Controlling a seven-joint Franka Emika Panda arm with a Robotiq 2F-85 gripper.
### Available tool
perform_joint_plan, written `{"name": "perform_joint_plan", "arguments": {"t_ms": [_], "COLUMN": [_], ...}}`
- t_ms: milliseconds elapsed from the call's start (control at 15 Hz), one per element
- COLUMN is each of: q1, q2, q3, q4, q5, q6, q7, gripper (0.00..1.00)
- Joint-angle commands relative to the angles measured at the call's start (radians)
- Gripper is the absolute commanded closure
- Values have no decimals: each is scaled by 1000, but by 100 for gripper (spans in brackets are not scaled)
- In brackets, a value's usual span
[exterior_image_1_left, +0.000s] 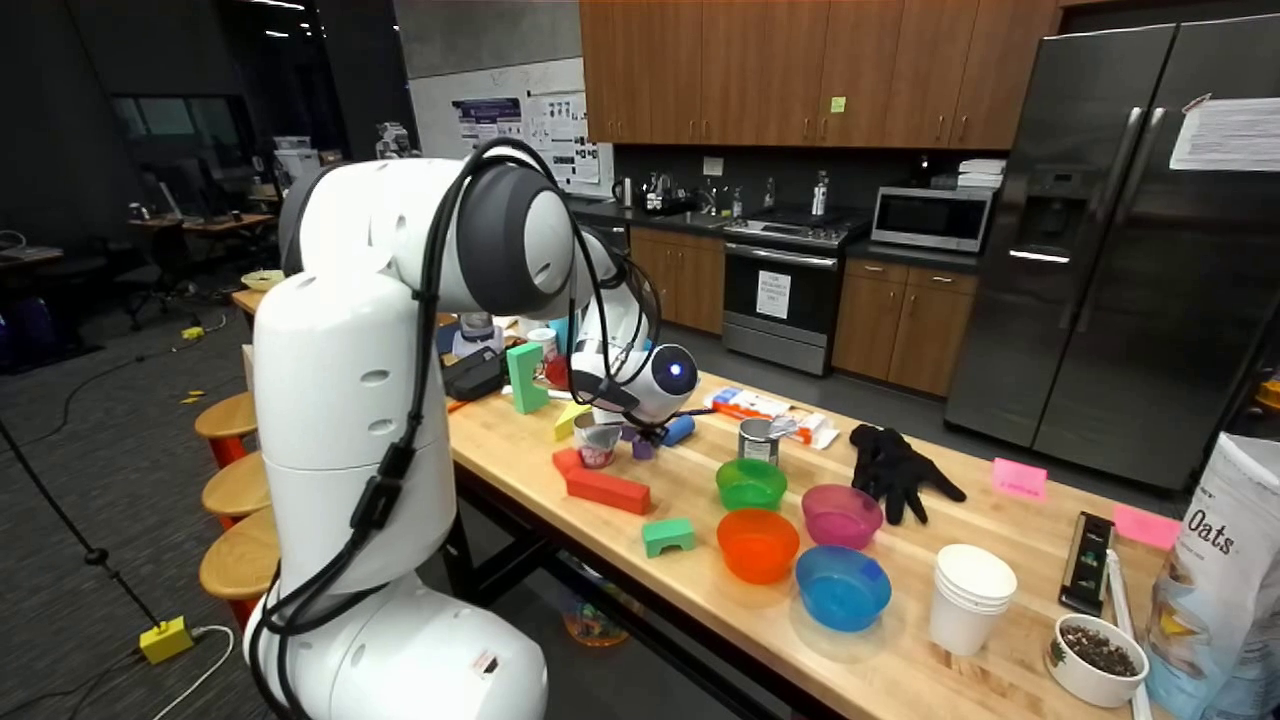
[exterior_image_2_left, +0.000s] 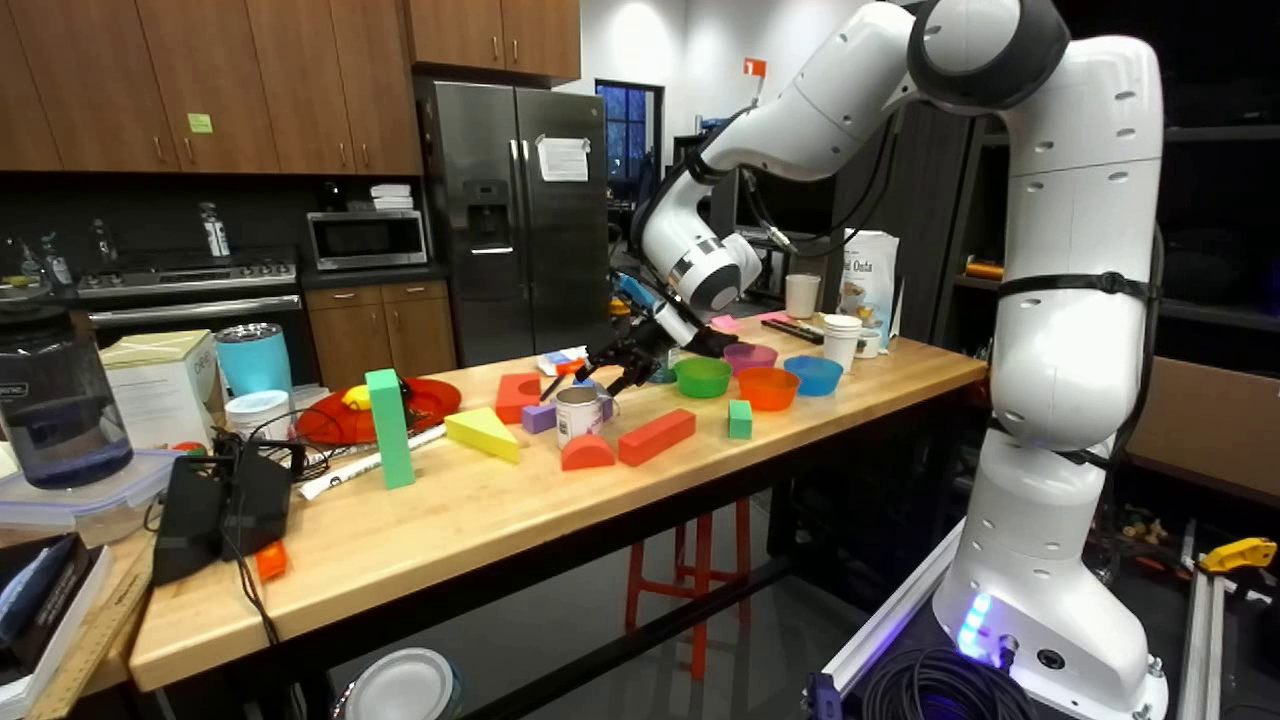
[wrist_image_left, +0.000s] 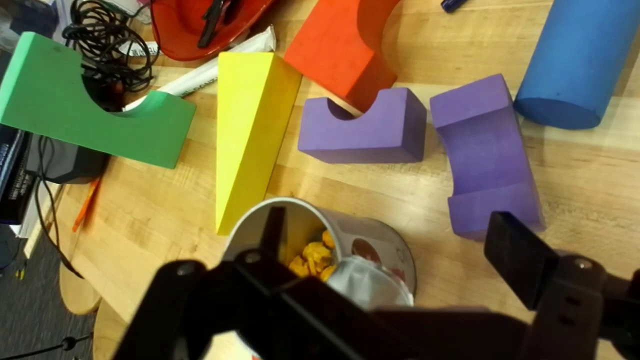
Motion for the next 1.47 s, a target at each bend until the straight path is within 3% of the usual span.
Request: {"name": "perform_joint_plan", "arguments": {"t_ms": [0,600,667,867,1067,1400], "q1": [1,0,-2,2,2,-1], "q2": [13,45,41,34,31,15], "q3": [-1,-14,-16,-18,-21,-25], "q4": [18,30,29,29,32,27], "q5": [-48,-209,-207,-198,-194,-182], "q6": [8,-44,-38,-12,-1,12], "q7": [63,196,185,174,169,161], "gripper": [0,0,25,39,65,99]}}
